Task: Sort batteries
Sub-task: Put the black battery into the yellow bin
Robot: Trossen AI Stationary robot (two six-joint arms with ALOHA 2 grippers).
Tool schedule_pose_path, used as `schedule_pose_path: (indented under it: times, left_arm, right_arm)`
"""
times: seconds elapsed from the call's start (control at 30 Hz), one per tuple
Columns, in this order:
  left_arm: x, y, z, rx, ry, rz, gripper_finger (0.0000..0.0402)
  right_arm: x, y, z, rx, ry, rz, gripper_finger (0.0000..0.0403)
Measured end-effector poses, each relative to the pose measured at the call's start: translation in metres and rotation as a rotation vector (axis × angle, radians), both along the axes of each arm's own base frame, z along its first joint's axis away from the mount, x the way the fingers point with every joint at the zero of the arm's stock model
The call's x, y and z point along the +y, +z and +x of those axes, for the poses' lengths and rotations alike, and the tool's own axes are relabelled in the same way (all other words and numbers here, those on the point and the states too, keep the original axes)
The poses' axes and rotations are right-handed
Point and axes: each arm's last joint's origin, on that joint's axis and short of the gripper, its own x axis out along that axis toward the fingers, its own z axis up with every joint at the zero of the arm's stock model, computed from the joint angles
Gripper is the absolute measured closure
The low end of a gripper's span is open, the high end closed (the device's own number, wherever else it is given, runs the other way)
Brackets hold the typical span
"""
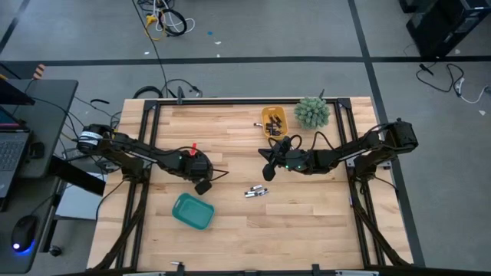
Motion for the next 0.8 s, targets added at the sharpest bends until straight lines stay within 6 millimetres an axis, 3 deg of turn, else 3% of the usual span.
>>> schedule_pose_path:
  times: [0.5, 0.8]
  left_arm:
    - [0.000, 0.003, 0.007, -0.057, -0.037, 0.049, 0.0389]
    - [-0.003, 0.029, 0.036, -0.253, -0.129, 0.104, 0.0389]
  right_arm:
    - [0.000, 0.000, 0.000, 0.000, 0.000, 0.000, 0.0402]
    - [0.002, 0.000, 0.000, 0.010, 0.035, -0.002, 0.0402]
